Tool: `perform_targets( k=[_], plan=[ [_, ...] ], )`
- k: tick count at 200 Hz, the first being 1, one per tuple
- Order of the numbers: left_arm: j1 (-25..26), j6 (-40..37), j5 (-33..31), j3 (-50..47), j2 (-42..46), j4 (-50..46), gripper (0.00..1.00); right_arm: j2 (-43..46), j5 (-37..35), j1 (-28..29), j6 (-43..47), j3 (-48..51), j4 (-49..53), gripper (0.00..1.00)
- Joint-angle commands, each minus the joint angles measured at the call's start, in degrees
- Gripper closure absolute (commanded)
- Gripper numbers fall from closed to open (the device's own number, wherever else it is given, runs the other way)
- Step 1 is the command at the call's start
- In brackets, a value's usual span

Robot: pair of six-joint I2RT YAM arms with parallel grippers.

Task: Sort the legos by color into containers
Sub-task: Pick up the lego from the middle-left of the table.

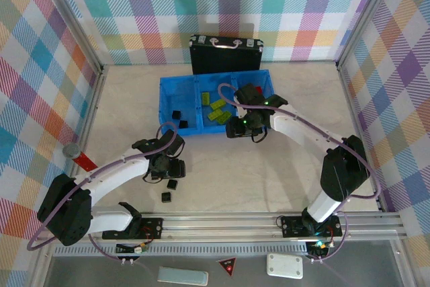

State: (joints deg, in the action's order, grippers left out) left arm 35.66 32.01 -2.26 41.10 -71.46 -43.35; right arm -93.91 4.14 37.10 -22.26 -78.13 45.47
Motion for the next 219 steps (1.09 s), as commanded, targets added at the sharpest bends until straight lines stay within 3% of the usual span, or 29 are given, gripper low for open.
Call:
perform_targets(
  k=[1, 97, 219],
  plan=[
    [1.0, 1.9, -0.3, -1.9, 1.7, 1.0, 0.34, 2.0, 0.4, 0.5, -1.3, 0.7, 0.4, 0.51],
    [3.6, 3.1, 1.8, -5.4, 4.0, 1.7, 0.36, 3.2, -0.3, 1.5, -1.9, 2.1, 1.7, 0.51],
    [8.6, 4.6, 0.5, -3.4, -1.9, 2.3, 0.40, 4.2, -1.1, 1.7, -2.1, 2.5, 2.4, 0.51]
  ],
)
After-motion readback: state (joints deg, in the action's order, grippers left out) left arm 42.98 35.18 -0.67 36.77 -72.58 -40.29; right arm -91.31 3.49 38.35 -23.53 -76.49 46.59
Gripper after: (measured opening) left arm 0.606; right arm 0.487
